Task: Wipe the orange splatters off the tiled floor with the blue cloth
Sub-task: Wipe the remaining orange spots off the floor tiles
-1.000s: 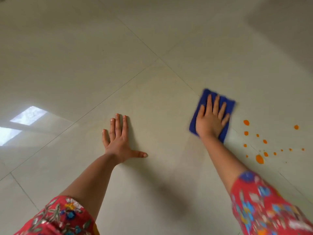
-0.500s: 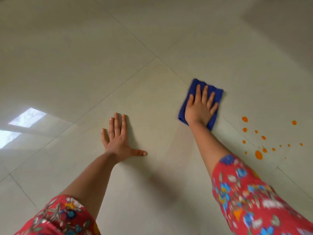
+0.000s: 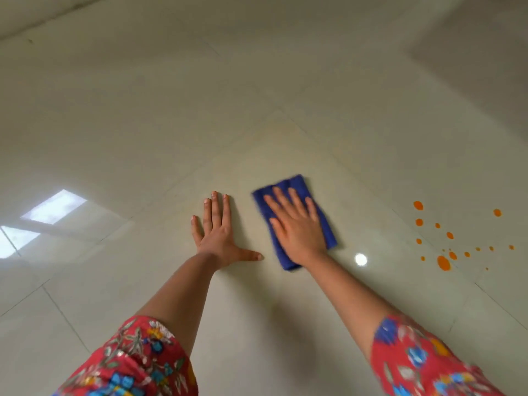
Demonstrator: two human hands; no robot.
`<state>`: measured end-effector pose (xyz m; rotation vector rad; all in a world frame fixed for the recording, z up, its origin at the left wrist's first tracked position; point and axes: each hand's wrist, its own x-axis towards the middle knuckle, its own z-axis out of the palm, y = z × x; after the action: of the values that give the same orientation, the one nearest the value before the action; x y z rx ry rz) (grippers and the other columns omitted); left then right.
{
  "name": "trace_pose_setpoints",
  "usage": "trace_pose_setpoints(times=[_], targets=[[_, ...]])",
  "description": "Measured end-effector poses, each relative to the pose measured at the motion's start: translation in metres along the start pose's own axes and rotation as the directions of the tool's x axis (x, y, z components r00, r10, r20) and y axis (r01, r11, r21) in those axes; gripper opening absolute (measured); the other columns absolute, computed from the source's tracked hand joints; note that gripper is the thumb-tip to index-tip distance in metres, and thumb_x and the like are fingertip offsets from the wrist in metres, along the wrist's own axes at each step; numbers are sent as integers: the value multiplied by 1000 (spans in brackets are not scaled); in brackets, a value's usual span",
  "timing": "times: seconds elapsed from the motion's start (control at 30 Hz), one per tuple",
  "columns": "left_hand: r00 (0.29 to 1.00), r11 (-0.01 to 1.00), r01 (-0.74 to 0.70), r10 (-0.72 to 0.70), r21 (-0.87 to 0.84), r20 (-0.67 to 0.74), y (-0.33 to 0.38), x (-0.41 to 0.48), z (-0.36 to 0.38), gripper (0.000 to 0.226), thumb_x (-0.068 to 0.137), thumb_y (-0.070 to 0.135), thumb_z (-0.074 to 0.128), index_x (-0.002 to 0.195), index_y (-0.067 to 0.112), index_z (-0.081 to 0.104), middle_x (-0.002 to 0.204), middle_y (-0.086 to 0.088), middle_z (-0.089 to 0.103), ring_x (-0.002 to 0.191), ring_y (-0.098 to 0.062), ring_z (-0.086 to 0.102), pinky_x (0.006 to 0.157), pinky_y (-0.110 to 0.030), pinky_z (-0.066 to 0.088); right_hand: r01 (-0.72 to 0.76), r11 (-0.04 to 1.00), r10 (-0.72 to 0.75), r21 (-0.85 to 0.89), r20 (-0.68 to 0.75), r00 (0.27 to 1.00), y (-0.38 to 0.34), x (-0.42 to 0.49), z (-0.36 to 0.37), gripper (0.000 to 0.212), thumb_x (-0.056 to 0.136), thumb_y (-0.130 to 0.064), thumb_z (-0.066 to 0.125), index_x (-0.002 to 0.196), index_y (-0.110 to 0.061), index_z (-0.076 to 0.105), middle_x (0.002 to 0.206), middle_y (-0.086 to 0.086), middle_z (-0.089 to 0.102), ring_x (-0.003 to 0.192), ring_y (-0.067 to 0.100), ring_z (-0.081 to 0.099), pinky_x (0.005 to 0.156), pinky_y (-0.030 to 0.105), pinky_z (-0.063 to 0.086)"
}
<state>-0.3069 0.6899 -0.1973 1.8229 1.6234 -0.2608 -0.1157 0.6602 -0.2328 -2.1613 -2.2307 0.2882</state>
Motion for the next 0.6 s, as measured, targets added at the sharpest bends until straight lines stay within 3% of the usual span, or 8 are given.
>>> trace_pose_setpoints(times=[0.07, 0.17, 0.23, 0.3, 0.37, 0.4, 0.5, 0.6], targets=[[1000, 1000, -8, 8, -3, -10, -2, 0, 1, 155, 42, 81, 70, 143, 23, -32, 148, 1, -43, 135, -15, -40, 110, -47, -21, -227, 974, 226, -15, -48, 973, 47, -3, -3, 54, 98, -45, 20, 150, -33, 26, 159, -7, 24, 147, 23, 22, 116, 50, 19], [999, 1000, -26, 27, 11, -45, -4, 3, 6, 153, 43, 81, 69, 144, 23, -30, 149, 0, -42, 136, -16, -38, 110, -48, -20, -523, 852, 524, 41, -27, 851, 66, 36, -15, 52, 101, -45, 20, 152, -36, 13, 162, -9, 9, 149, 23, 6, 118, 52, 7], [998, 999, -33, 34, 19, -56, -4, 4, 7, 151, 45, 80, 70, 145, 23, -28, 150, -1, -40, 137, -16, -37, 111, -49, -19, -428, 903, 429, 51, -24, 903, 40, 50, -13, 53, 101, -44, 21, 152, -35, 14, 162, -8, 9, 149, 25, 7, 117, 51, 6], [997, 1000, -24, 25, 20, -68, -7, 5, 6, 150, 46, 78, 71, 146, 24, -26, 151, -1, -38, 138, -16, -35, 112, -49, -18, -168, 986, 167, -4, -25, 986, 6, 31, -4, 55, 98, -45, 20, 151, -34, 21, 161, -7, 17, 148, 25, 16, 117, 50, 12], [996, 1000, -3, 3, 0, -85, -8, 1, 4, 146, 48, 74, 74, 147, 25, -23, 152, 1, -36, 139, -14, -33, 112, -50, -17, 24, 998, -25, -56, -4, 1000, -2, -31, 5, 53, 98, -44, 24, 151, -34, 24, 159, -9, 22, 147, 21, 21, 118, 47, 15], [995, 1000, -11, 10, -7, -95, -2, -4, 8, 142, 52, 69, 75, 148, 26, -21, 153, 2, -34, 140, -14, -33, 111, -51, -17, 35, 997, -34, -62, 11, 999, 12, -68, 5, 53, 100, -44, 26, 151, -35, 22, 159, -10, 21, 147, 20, 21, 118, 45, 16], [984, 988, -153, 155, 22, -91, 30, -17, 21, 128, 64, 51, 75, 149, 27, -19, 154, 5, -32, 141, -14, -29, 112, -56, -17, -95, 993, 94, -67, -23, 995, 80, -133, 2, 53, 99, -42, 27, 151, -33, 24, 159, -8, 21, 145, 20, 26, 115, 47, 22], [949, 949, -316, 316, -16, 1, 81, -26, 42, 126, 65, 45, 75, 148, 29, -20, 153, 8, -32, 141, -14, -29, 110, -50, -21, -404, 913, 402, -52, -45, 914, 122, -121, -7, 56, 97, -44, 17, 151, -31, 21, 159, -7, 18, 146, 23, 23, 116, 49, 21]])
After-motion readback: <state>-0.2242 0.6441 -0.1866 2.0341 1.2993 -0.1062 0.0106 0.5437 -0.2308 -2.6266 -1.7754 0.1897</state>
